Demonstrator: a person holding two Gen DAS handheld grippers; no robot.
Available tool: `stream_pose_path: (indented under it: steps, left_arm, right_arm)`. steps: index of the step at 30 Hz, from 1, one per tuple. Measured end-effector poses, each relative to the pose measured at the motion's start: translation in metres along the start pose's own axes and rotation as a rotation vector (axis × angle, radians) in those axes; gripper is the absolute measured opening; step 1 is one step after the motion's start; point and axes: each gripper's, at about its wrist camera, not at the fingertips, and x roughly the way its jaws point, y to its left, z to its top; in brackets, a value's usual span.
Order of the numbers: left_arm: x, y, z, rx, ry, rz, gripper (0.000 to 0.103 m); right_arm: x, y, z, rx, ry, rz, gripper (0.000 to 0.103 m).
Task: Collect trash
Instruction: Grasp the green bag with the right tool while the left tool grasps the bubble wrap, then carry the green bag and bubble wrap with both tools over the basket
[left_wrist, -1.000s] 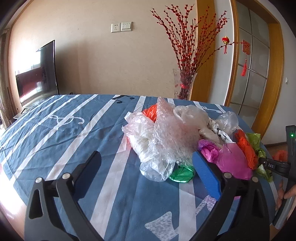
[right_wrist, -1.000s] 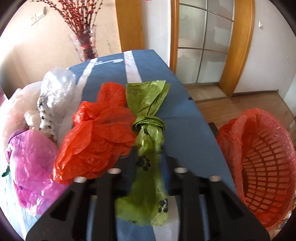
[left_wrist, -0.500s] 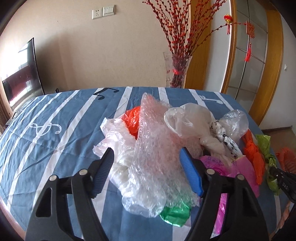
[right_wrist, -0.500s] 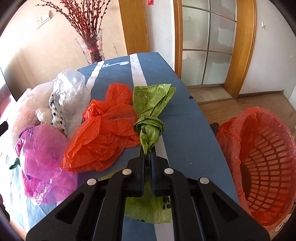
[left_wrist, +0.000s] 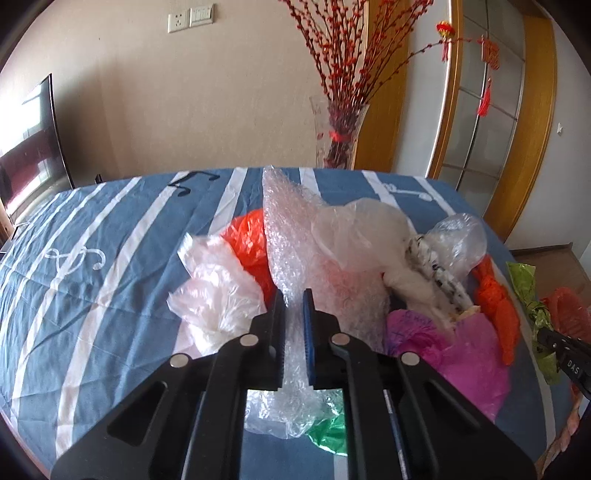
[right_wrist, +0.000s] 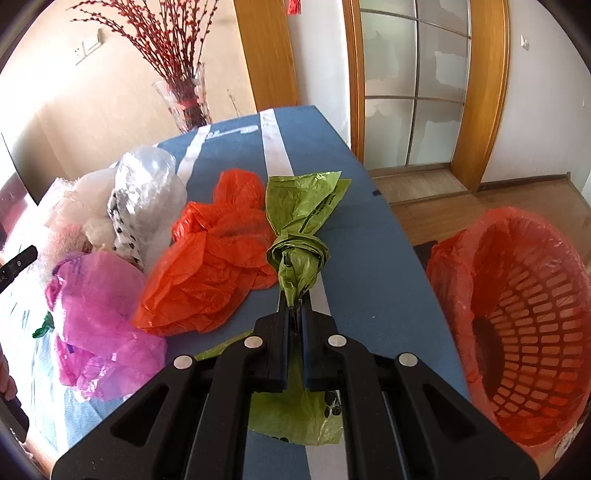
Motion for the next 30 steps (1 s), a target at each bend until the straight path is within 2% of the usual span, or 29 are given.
stream_pose_path:
  steps: [8, 18, 23, 30]
  left_arm:
    - [-0.055, 0.008, 0.019, -0.004, -0.106, -0.013, 0.009]
    - [-0.115, -0.011, 0.038, 0.024, -0.215, -0.042, 0.009]
    - [-0.132, -0.039, 0.040, 0.047, -0.232, -0.112, 0.009]
    - [-0.138, -0.096, 0.040, 0.104, -0.223, -0.228, 0.009]
  right_arm:
    - [-0.030, 0.002, 0.009, -0.017, -0.064, 0.018, 0.006]
    - [-0.072, -0.010, 0.017, -0.026, -0.140, 0.020, 0.006]
    - [-0.088, -0.020, 0.018, -0.032, -0.164, 0.004, 0.006]
    - [-0.105, -0.045, 0.017, -0.011, -0.189, -0.028, 0.006]
